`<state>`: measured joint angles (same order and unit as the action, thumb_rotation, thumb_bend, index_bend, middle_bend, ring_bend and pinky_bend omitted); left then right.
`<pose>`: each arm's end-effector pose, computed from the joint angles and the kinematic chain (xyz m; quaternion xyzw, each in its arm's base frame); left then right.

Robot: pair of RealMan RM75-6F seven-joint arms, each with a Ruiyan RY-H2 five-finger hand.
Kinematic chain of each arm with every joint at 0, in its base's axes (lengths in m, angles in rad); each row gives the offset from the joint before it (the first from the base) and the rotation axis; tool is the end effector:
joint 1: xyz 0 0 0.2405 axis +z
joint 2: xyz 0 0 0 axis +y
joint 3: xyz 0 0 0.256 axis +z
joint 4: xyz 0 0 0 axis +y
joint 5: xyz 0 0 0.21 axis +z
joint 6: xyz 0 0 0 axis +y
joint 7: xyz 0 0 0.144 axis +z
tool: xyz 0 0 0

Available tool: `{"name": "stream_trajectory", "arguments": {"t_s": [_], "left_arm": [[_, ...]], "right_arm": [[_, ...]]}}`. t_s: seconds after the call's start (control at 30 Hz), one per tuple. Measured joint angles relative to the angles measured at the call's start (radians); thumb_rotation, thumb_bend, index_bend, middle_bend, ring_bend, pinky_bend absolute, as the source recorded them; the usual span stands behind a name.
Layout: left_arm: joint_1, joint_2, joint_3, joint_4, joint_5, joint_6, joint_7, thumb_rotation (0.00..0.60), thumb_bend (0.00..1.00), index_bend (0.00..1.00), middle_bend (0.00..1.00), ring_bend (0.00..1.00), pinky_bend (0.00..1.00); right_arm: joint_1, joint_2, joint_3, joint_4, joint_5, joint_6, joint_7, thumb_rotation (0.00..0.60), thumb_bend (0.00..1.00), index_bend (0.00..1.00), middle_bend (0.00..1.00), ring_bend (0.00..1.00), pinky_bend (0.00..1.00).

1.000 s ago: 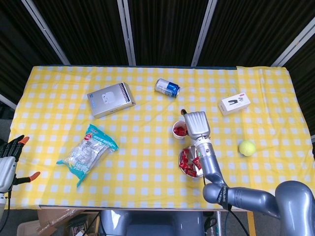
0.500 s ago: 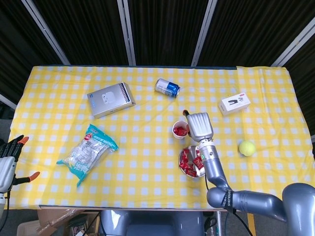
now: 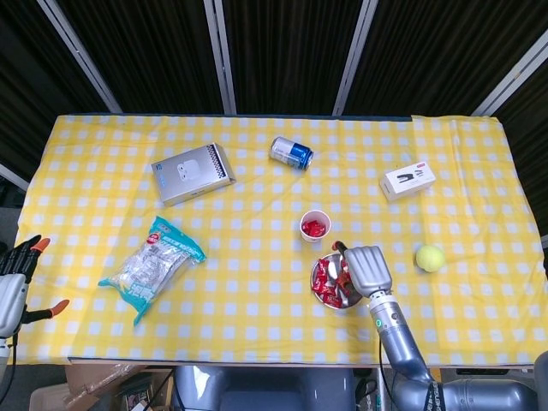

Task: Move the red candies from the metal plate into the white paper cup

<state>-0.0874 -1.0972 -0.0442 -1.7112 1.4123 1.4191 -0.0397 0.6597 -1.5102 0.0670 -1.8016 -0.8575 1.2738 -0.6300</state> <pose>-0.3075 0.1782 0.1513 -0.5600 -0.4615 -0.3875 0.5685 -0.1634 -0.2807 -0.0002 0.6971 -0.4320 0.3086 0.4818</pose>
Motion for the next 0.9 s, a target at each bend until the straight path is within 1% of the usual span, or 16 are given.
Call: {"name": "stream_trajectory", "arguments": {"t_s": [0.2, 0.4, 0.8, 0.9], "left_arm": [[0.002, -0.004, 0.002, 0.006, 0.008, 0.007, 0.005, 0.6, 0.04, 0.0, 0.0, 0.0, 0.0], [0.001, -0.006, 0.0, 0.002, -0.001, 0.003, 0.014, 0.6, 0.04, 0.0, 0.0, 0.0, 0.0], [0.001, -0.004, 0.0, 0.004, -0.002, 0.0, 0.009, 0.6, 0.04, 0.0, 0.0, 0.0, 0.0], [0.0, -0.004, 0.0, 0.003, -0.002, -0.001, 0.008, 0.6, 0.04, 0.0, 0.0, 0.0, 0.0]], "right_arm": [[-0.03, -0.036, -0.019, 0.05, -0.009, -0.003, 0.017, 0.6, 0.41, 0.3, 0.83, 0.84, 0.95], [-0.054, -0.065, -0.028, 0.109, -0.007, -0.037, 0.038, 0.6, 0.41, 0.3, 0.83, 0.84, 0.95], [-0.068, -0.096, -0.013, 0.176, -0.004, -0.073, 0.044, 0.6, 0.41, 0.31, 0.83, 0.84, 0.95], [-0.071, -0.103, -0.007, 0.198, 0.007, -0.085, 0.042, 0.6, 0.41, 0.33, 0.83, 0.84, 0.95]]}}
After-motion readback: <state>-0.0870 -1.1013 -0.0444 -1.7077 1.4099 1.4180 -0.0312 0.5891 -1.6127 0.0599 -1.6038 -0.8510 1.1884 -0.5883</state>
